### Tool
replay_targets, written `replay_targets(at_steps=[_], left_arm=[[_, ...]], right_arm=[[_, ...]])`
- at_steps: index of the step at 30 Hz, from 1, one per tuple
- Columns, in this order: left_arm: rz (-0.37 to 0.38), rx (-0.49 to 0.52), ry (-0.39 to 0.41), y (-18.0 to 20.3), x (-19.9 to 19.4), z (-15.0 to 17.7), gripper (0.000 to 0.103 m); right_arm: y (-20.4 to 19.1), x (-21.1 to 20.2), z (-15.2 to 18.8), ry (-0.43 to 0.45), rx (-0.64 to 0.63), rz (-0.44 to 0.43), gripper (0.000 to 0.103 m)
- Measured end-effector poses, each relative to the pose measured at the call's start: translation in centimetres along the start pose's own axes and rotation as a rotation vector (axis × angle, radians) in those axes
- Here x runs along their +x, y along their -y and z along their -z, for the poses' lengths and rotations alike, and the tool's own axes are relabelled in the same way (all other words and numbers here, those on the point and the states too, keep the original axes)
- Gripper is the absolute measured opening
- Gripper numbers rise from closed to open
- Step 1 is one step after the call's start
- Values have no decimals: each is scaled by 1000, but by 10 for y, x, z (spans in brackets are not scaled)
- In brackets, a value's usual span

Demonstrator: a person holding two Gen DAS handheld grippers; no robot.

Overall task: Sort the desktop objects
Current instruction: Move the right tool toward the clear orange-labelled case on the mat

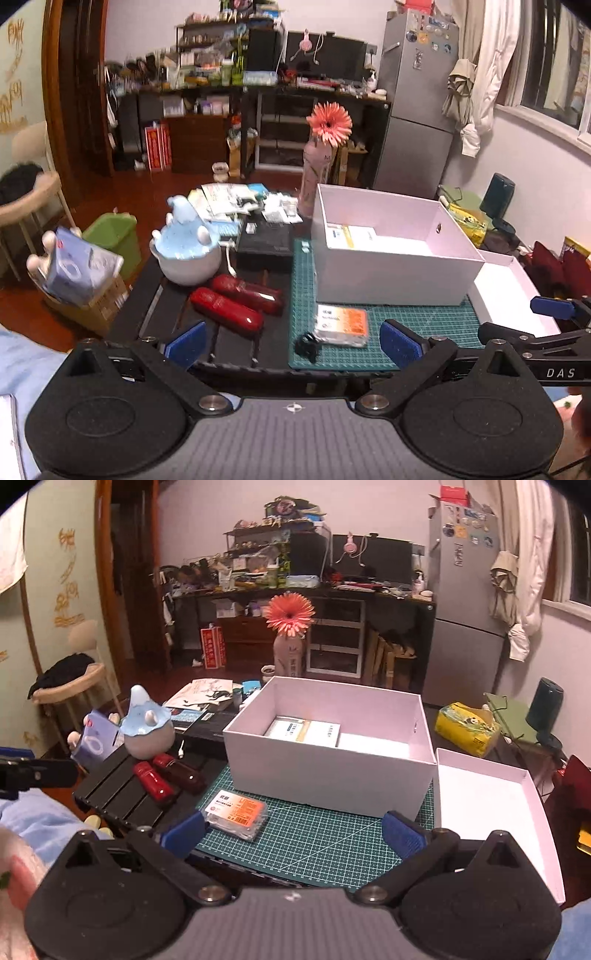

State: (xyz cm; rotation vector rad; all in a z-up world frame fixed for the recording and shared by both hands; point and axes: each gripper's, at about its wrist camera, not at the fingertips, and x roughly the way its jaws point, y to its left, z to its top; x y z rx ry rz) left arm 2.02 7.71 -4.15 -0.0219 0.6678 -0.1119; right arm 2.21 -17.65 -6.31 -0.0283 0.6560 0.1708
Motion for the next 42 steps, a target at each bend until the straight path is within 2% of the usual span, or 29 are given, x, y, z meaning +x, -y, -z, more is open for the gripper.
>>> replay_targets(at_steps=[4, 11, 17, 23, 28, 33, 37, 42], left_arm=[[-21, 51, 33, 5, -5, 1, 103], [-73, 113, 19, 11, -2, 3, 103], [-99, 136, 18, 7, 0, 5, 103], [-48, 153, 41, 4, -2, 8, 103], [-21, 126, 50, -1, 1, 8, 103], [25, 47, 44, -12, 5, 7, 103], [65, -15, 19, -22, 9, 7, 103], [111, -30, -14, -25, 14, 7, 103]], right_arm=[[2, 6, -1, 5, -16, 0, 103], [8, 19, -6, 9, -4, -93, 103], [15, 44, -9, -74, 22, -186, 103], [17, 63, -14, -126, 33, -304, 103], [15, 71, -17, -99, 43, -329, 103], [-1, 78, -17, -87, -68, -314, 103], [-8, 84, -18, -72, -132, -348, 103], [-15, 95, -19, -51, -240, -380, 103]])
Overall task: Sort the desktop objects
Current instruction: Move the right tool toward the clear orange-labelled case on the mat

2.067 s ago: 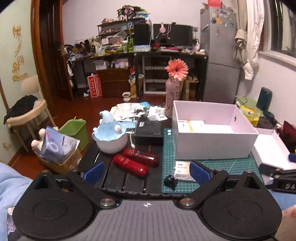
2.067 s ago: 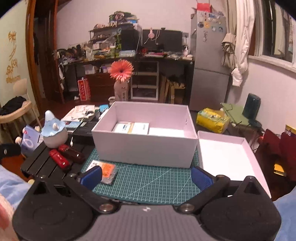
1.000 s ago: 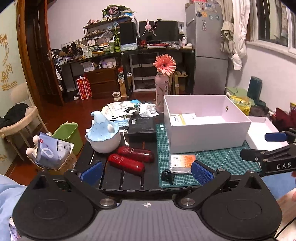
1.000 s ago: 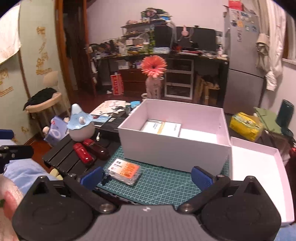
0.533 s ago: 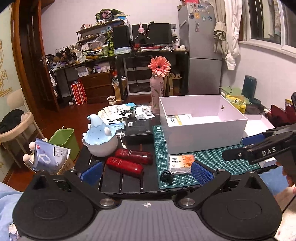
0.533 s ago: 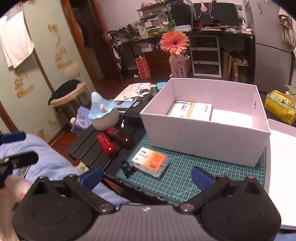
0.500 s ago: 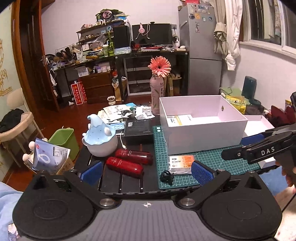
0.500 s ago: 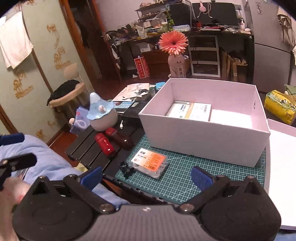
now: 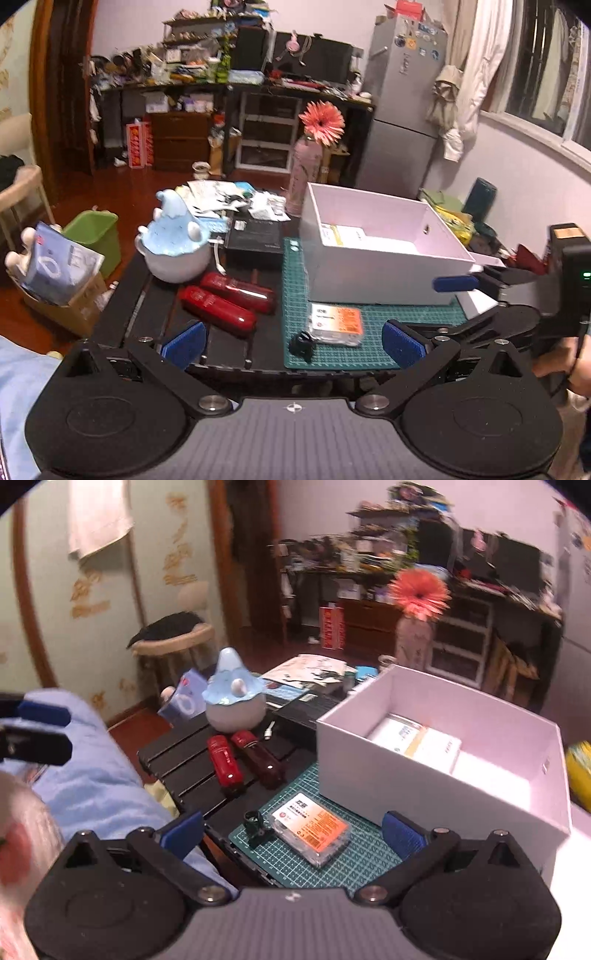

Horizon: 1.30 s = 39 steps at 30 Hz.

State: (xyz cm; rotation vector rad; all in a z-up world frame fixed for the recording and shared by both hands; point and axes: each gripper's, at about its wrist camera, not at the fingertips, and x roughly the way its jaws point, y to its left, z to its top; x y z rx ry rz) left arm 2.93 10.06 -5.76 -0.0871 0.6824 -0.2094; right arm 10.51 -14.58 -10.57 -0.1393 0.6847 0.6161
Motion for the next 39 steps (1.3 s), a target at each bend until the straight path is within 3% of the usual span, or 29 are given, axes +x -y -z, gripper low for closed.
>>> replay_targets(at_steps=[9, 16, 23, 39], left_arm=[[-5, 35, 12, 5, -2, 3, 103], [-16, 48, 27, 8, -4, 4, 103], [-10, 29, 22, 4, -3, 2, 103], [-58, 77, 32, 13, -2, 4, 103]], right_arm=[[12, 36, -5, -35, -35, -137, 103], [7, 58, -4, -48, -148, -98, 103], [4, 76, -7, -55, -246, -119, 103], [22, 117, 14, -116, -257, -105, 103]])
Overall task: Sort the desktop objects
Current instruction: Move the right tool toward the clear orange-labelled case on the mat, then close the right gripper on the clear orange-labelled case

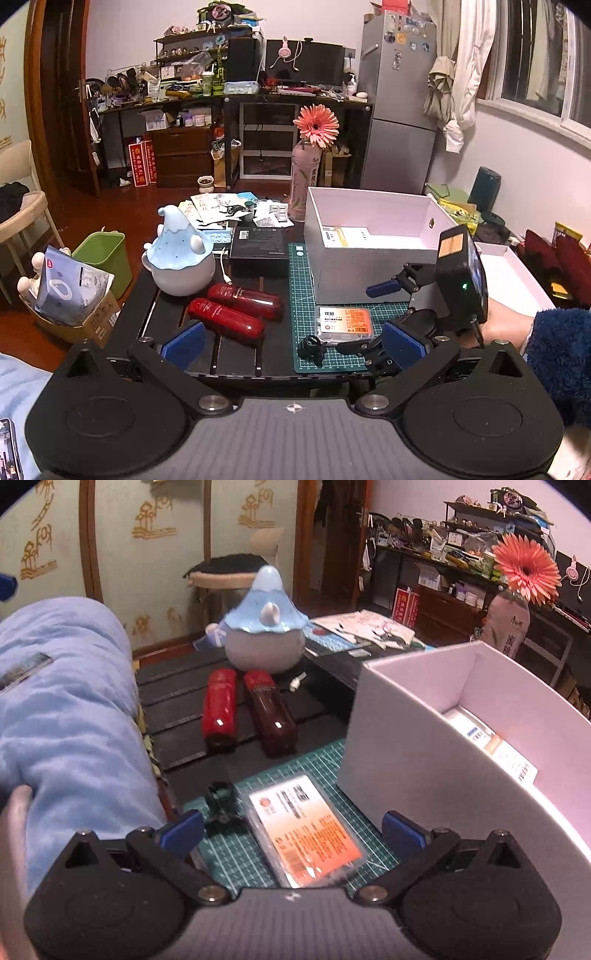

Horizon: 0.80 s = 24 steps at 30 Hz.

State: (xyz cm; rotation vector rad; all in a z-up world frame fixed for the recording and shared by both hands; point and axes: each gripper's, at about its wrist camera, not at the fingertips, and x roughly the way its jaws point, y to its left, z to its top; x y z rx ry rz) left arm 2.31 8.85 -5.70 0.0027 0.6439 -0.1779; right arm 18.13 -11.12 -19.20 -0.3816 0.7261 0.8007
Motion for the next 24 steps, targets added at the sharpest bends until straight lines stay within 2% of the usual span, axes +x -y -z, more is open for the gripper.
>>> replay_targets(at_steps=[7, 17, 20, 24], left_arm=[[1, -23, -18, -3, 4, -1, 103], [-13, -15, -22, -1, 4, -1, 103], [-17, -17, -24, 0, 4, -1, 103], [-22, -17, -25, 0, 4, -1, 103]], right_arm=[[9, 5, 6, 3, 41, 8, 103], [10, 16, 7, -14, 19, -29, 102], [12, 19, 7, -23, 23, -38, 94], [13, 22, 8, -36, 27, -55, 90]])
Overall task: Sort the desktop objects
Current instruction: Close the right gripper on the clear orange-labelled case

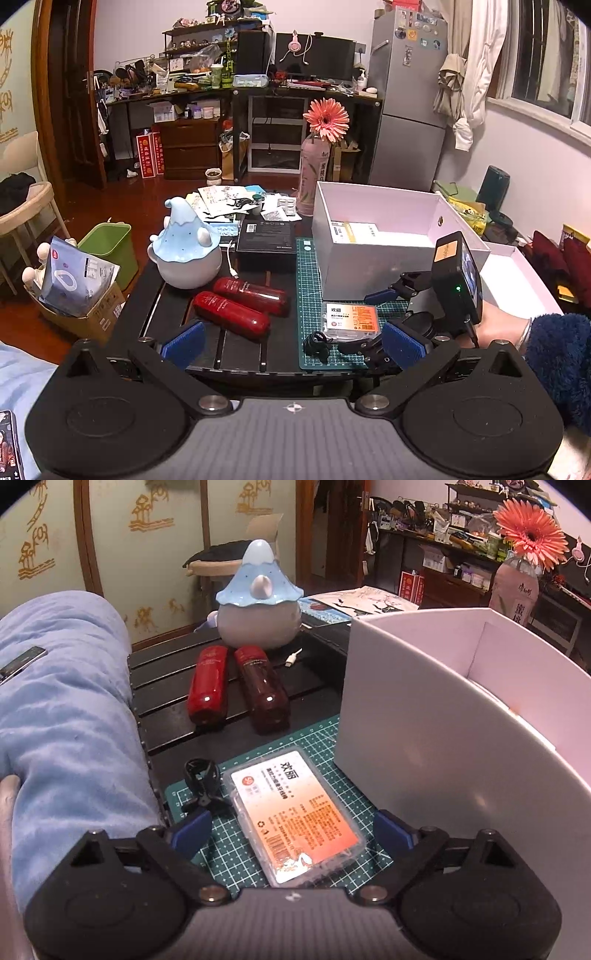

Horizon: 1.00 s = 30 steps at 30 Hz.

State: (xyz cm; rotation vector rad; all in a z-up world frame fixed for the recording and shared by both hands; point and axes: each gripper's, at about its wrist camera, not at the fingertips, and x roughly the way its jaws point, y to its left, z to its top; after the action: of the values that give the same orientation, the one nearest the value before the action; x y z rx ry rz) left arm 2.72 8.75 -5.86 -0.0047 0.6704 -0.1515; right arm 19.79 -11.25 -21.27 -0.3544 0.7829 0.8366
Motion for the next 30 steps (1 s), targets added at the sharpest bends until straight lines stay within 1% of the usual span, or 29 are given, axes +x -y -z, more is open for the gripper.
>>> replay_targets(at_steps=[1, 7, 13, 19, 26, 30], left_arm=[[-1, 0, -1, 0, 0, 0, 103], [-7, 1, 1, 1, -1, 0, 103], [-8, -2, 6, -1, -1, 0, 103], [-7, -6, 14, -3, -1, 0, 103], [-8, -8, 24, -4, -3, 1, 103], [-8, -9, 29, -4, -4, 2, 103]], right_arm=[[0, 1, 0, -4, 1, -2, 84], [2, 1, 1, -16, 19, 18, 70], [0, 0, 2, -31, 33, 44, 67], [2, -4, 4, -47, 120, 88, 63], [-5, -11, 6, -76, 177, 170, 62], [-6, -19, 9, -82, 238, 219, 61]])
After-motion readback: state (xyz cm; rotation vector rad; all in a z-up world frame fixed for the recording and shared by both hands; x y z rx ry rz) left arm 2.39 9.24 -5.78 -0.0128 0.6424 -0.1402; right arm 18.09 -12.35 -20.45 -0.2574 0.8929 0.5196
